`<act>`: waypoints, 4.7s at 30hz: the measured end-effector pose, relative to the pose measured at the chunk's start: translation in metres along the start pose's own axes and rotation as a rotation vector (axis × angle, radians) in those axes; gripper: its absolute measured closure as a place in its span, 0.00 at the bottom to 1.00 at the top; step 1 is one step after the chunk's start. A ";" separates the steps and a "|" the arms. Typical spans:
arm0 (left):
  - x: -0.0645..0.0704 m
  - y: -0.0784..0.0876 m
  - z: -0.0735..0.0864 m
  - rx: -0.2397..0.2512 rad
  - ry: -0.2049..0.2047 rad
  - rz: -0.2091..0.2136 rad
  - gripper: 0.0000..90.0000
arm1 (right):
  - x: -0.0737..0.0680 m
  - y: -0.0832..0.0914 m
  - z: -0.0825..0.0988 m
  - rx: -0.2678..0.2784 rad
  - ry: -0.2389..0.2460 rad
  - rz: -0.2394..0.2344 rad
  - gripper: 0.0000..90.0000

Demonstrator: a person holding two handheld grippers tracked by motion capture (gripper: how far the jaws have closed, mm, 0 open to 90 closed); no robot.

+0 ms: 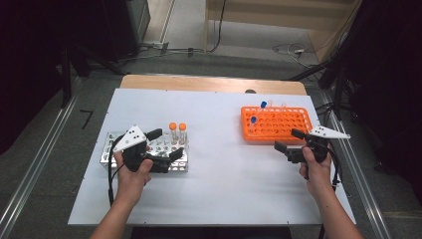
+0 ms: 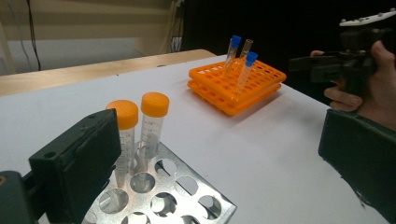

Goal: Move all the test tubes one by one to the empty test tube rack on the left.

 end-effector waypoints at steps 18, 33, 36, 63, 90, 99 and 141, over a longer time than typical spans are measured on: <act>-0.002 0.005 0.011 -0.010 0.003 -0.008 0.00 | 0.048 -0.028 -0.025 -0.034 -0.038 0.151 0.32; 0.000 0.002 0.012 -0.019 0.000 0.003 0.00 | 0.086 -0.048 -0.030 -0.058 -0.097 0.278 0.65; -0.001 0.002 0.012 -0.022 0.001 0.001 0.00 | 0.090 -0.053 -0.029 -0.085 -0.101 0.291 0.68; 0.002 0.003 0.011 -0.019 -0.017 0.003 0.00 | 0.075 -0.035 -0.043 0.030 -0.080 0.300 0.82; 0.019 -0.002 0.007 -0.017 -0.045 0.025 0.00 | -0.022 -0.022 -0.024 -0.009 0.055 0.082 0.82; 0.028 -0.006 0.008 -0.024 -0.058 0.057 0.00 | -0.055 -0.032 -0.011 -0.038 0.089 -0.005 0.82; 0.086 -0.024 0.009 -0.062 -0.116 0.220 0.39 | -0.157 -0.096 0.011 -0.196 0.224 -0.248 0.82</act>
Point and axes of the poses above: each handheld gripper's, and its own axes: y roughly backward along the jaws, z roughly out of its underside, x roughly to its right, the point moved 4 cm from there along -y, roughly forward along the jaws, and after that the axes turned 15 degrees about -z, right-handed, at the moved point
